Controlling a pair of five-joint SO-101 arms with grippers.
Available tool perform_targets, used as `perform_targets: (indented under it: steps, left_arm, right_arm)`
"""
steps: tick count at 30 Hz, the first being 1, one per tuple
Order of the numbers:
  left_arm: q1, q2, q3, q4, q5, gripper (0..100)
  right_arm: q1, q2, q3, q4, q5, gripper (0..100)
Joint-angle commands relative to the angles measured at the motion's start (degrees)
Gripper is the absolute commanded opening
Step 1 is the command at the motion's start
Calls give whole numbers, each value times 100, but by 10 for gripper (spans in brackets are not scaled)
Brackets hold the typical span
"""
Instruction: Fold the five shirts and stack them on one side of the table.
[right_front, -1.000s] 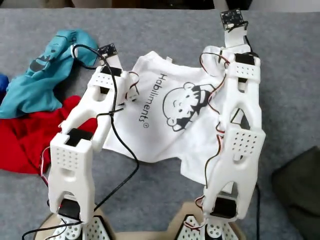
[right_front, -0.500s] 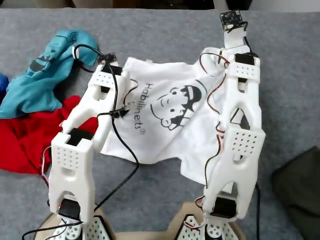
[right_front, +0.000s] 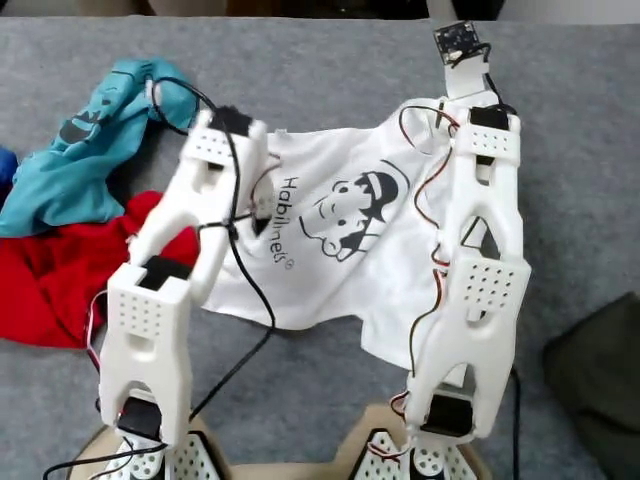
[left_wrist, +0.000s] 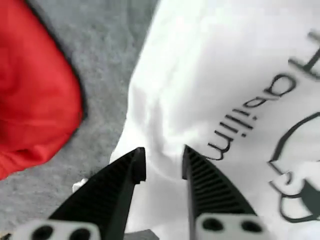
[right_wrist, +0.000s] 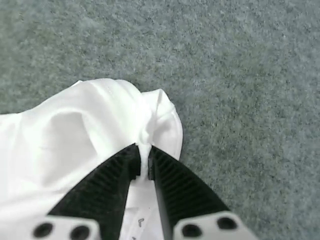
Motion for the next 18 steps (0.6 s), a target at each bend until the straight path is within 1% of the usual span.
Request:
perform_targets:
  steps: [1,3,4,11,14,18]
  left_arm:
    - [-343,-48,-1108,229,273,172]
    - [-563,-22,-1591,97,316,174]
    - [-668,13,-1732,-167,308,172]
    - [-1037,998,-1749,-2804,281,171]
    - [-1073,1446,-1785,-3560,281,171]
    - [-1055,1727,-1732,-4448,281,171]
  right_arm:
    - [48,-66,-303,18,53,6]
    - [48,-57,-303,18,53,6]
    - [48,-57,-303,18,53,6]
    - [48,-57,-295,18,53,6]
    - [48,-57,-295,18,62,6]
    - [48,-48,-295,18,62,6]
